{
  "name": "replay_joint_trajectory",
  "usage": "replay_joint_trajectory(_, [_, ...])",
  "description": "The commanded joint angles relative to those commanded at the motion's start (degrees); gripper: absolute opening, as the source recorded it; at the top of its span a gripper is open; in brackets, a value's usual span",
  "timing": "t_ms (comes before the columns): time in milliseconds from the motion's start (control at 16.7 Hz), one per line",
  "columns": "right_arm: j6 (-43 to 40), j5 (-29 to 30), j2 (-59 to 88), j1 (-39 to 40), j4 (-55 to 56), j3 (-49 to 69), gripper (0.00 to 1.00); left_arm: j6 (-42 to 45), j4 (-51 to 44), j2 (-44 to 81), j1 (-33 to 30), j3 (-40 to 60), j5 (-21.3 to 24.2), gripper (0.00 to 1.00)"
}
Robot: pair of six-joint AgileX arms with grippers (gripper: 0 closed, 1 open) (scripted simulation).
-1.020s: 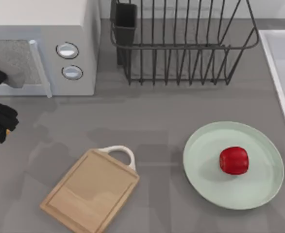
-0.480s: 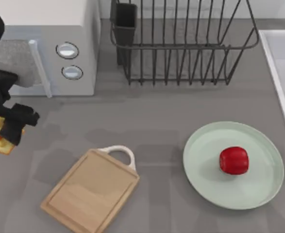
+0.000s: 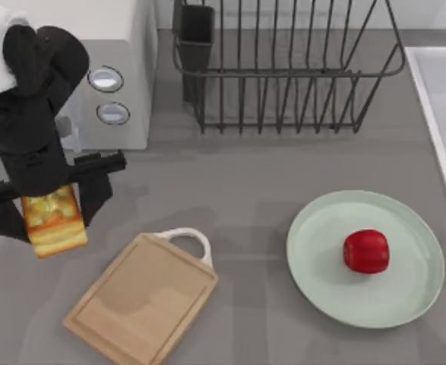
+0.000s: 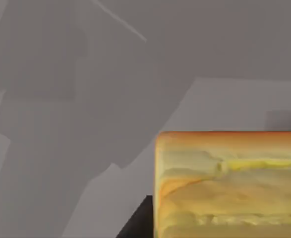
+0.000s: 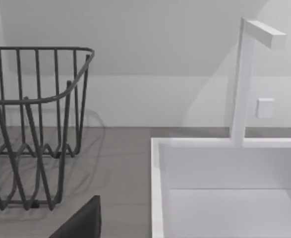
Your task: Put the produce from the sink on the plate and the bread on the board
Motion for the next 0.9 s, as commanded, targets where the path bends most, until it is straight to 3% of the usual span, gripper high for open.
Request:
replay_joint_trajectory(540, [0.00, 0.00, 0.00, 0.00, 0.00, 0.00, 1.00, -63.26, 3.83, 0.42, -13.35, -0.81, -0.64, 0.00])
replay_joint_trajectory(720, [0.00, 0.00, 0.00, 0.00, 0.00, 0.00, 1.00, -77.02, 5.10, -0.19, -16.68, -1.52, -0.75, 0.00])
replay_joint_trajectory(900, [0.00, 0.00, 0.00, 0.00, 0.00, 0.00, 1.00, -85.34, 5.87, -0.74, -18.85, -2.30, -0.83, 0.00])
